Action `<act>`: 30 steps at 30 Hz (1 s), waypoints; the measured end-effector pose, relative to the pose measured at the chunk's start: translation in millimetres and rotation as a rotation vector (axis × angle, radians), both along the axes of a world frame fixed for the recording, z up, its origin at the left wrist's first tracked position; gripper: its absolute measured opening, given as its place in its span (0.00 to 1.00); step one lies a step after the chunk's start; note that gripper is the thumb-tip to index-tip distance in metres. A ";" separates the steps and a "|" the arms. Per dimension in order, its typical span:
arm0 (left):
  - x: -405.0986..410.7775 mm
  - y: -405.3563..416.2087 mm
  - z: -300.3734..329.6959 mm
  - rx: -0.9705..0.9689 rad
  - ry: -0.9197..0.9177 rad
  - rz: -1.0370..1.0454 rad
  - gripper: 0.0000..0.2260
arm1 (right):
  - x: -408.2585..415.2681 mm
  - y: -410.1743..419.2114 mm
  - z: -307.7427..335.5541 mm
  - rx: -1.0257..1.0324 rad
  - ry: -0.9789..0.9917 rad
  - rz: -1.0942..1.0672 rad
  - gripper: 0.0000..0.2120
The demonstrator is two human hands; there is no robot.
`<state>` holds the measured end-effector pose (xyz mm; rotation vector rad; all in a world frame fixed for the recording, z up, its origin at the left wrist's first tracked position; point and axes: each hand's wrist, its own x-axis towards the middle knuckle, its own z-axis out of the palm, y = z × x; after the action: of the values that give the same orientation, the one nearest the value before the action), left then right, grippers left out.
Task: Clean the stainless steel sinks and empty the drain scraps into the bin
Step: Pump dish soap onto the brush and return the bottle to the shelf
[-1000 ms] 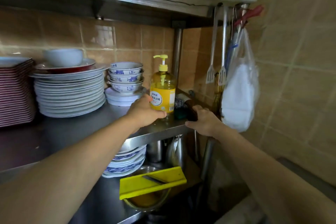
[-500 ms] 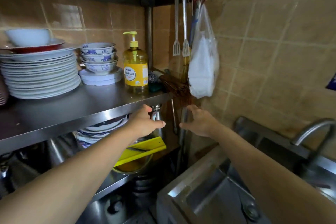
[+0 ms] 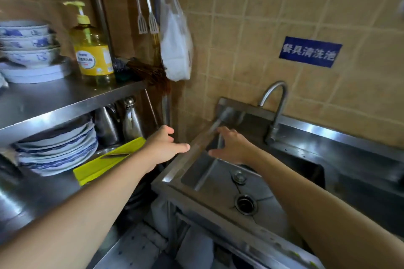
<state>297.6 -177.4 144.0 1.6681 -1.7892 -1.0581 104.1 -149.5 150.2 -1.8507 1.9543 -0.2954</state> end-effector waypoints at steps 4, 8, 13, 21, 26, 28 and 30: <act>-32.9 21.4 -8.9 0.049 0.008 -0.094 0.34 | -28.3 49.0 2.3 0.014 0.040 -0.102 0.39; -73.3 42.4 -14.5 0.091 0.014 -0.229 0.34 | -57.4 90.3 1.8 0.042 0.051 -0.219 0.39; -121.9 67.6 -19.3 0.121 0.013 -0.352 0.33 | -94.1 130.5 -6.6 0.055 0.049 -0.338 0.39; -203.9 113.3 -29.3 0.120 -0.053 -0.482 0.33 | -169.7 192.5 -23.1 0.083 -0.011 -0.475 0.40; -272.5 157.7 -35.0 0.124 -0.082 -0.532 0.32 | -234.1 239.7 -32.6 0.068 -0.049 -0.522 0.34; -301.3 175.2 -39.3 0.141 -0.083 -0.548 0.32 | -261.9 257.0 -38.2 0.087 -0.060 -0.539 0.35; -328.4 191.1 -44.0 0.145 -0.086 -0.560 0.32 | -288.3 272.9 -44.1 0.097 -0.063 -0.549 0.37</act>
<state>-30.8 13.7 100.0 1.3283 -2.3625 -1.3872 -184.2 123.4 106.1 -1.2006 2.3542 -0.4061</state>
